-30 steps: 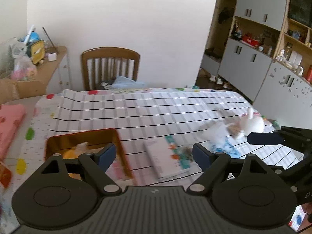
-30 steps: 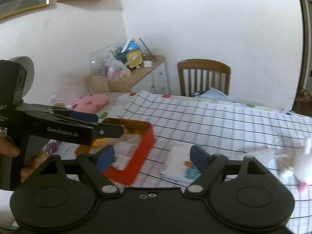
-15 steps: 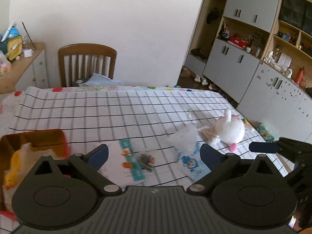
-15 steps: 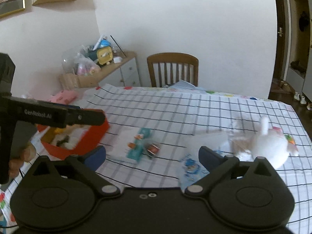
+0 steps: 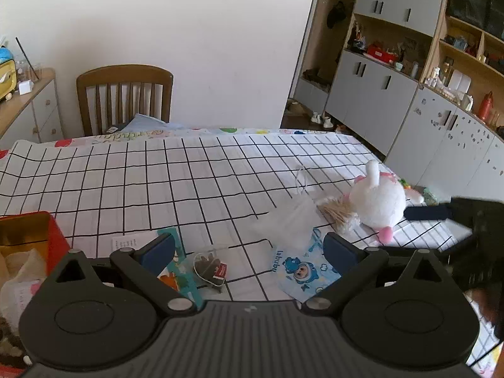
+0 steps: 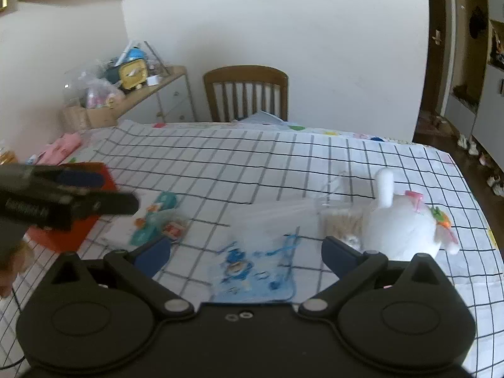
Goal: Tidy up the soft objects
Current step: 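Grasp the red-labelled tea bag with the left tool while the right tool grasps the clear plastic bag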
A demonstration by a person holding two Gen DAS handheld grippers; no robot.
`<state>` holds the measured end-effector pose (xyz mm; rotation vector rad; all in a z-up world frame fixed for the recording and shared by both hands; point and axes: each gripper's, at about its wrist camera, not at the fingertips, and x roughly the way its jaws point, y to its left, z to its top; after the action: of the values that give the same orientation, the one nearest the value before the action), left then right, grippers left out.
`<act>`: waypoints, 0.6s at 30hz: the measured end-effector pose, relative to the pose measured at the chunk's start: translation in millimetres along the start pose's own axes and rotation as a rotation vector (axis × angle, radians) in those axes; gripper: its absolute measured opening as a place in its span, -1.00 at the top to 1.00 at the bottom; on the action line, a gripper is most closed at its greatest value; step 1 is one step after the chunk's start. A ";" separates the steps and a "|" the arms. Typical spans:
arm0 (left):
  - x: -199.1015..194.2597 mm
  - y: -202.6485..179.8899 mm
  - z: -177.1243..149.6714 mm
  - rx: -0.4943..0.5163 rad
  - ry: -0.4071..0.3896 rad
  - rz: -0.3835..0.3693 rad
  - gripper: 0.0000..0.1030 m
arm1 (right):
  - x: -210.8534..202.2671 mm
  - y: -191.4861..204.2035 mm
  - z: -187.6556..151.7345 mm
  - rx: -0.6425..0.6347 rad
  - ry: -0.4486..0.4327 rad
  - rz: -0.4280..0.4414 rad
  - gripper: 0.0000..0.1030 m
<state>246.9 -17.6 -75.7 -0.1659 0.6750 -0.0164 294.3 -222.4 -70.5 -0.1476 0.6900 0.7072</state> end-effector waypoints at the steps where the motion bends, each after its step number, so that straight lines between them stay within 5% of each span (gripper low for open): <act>1: 4.6 0.0 -1.2 0.003 0.006 0.009 -0.96 | 3.6 -5.5 2.8 0.009 -0.001 -0.002 -0.99; 18: 69.3 2.3 -17.2 0.118 0.058 0.118 -0.96 | 90.0 -19.8 28.8 0.038 0.087 0.021 -0.96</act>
<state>290.2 -22.6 -132.3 -0.0123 0.7385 0.0526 371.9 -178.1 -106.9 -0.1371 0.7889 0.7102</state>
